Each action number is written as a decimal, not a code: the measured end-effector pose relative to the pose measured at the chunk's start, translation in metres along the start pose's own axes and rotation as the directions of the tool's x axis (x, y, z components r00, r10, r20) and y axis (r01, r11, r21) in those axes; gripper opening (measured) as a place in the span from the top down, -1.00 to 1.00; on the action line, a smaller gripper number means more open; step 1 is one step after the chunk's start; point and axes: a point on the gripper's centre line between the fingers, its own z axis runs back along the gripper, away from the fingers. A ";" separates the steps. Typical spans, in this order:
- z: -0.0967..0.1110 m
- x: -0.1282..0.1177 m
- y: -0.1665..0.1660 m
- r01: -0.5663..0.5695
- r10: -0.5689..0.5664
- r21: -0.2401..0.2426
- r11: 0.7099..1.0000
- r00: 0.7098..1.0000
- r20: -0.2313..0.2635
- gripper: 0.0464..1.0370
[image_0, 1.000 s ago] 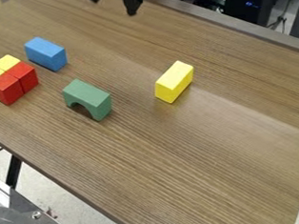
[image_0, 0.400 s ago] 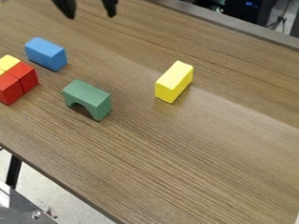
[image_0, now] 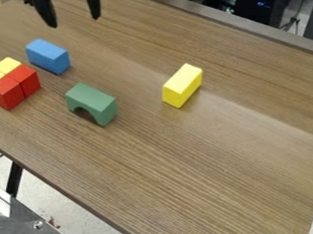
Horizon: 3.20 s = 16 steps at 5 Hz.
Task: Takes the blue object and place it on to top of the yellow one
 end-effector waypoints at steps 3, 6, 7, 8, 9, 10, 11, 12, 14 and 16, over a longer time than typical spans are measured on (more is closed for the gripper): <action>-0.035 0.019 0.027 -0.180 0.182 0.084 0.980 0.983 -0.013 -0.93; -0.059 0.019 0.039 -0.332 0.338 0.150 0.931 0.941 -0.012 -0.93; -0.059 0.023 0.038 -0.381 0.388 0.160 0.911 0.921 -0.018 -0.93; -0.069 0.021 0.040 -0.417 0.429 0.184 0.890 0.903 -0.031 -0.93; -0.071 0.024 0.040 -0.442 0.457 0.193 0.876 0.889 -0.034 -0.93; -0.074 0.022 0.043 -0.471 0.492 0.219 0.855 0.869 -0.052 -0.82; -0.075 0.025 0.044 -0.483 0.499 0.204 0.852 0.866 -0.035 -0.26; -0.076 0.023 0.046 -0.474 0.490 0.190 0.860 0.871 -0.044 -0.01; -0.057 0.013 0.040 -0.487 0.499 0.137 0.863 0.863 -0.078 -0.01; -0.011 -0.010 0.007 -0.504 0.503 0.025 0.863 0.854 -0.130 -0.01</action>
